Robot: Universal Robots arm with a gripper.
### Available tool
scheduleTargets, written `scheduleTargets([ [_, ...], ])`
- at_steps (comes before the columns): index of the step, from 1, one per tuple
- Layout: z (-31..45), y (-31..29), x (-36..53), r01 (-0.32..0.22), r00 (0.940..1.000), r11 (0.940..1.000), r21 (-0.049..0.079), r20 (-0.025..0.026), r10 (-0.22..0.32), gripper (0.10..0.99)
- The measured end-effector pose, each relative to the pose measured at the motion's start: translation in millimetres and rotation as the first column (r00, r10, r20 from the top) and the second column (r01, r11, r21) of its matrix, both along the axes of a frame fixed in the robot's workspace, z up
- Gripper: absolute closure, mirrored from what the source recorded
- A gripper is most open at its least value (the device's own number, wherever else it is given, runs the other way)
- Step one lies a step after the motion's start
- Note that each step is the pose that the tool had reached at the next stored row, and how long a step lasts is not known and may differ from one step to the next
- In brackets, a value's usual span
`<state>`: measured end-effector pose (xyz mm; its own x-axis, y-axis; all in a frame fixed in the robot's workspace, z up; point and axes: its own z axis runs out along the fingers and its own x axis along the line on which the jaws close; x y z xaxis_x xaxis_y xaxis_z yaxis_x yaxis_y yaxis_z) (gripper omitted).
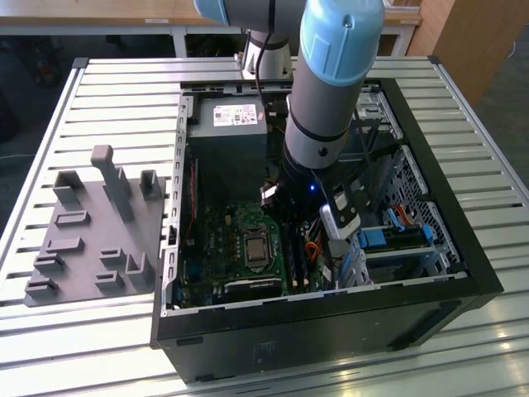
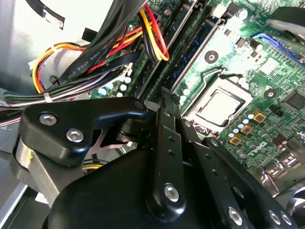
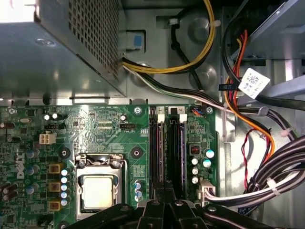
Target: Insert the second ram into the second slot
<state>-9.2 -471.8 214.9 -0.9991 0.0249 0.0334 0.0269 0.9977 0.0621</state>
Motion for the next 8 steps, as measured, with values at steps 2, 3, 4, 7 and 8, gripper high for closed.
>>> scheduleTargets([
  [2, 0.0, 0.1, 0.0, 0.000, 1.0000, 1.0000, 0.000, 0.0002, 0.000, 0.980],
  [3, 1.1, 0.3, 0.1, 0.000, 1.0000, 1.0000, 0.002, 0.0006, 0.000, 0.980],
  [4, 2.7, 0.5, 0.2, 0.000, 1.0000, 1.0000, 0.003, 0.0012, 0.000, 0.980],
  [7, 8.7, 0.2, 0.1, 0.000, 1.0000, 1.0000, 0.001, 0.0004, 0.000, 0.980],
  [8, 10.2, 0.2, 0.1, 0.000, 1.0000, 1.0000, 0.001, 0.0005, 0.000, 0.980],
])
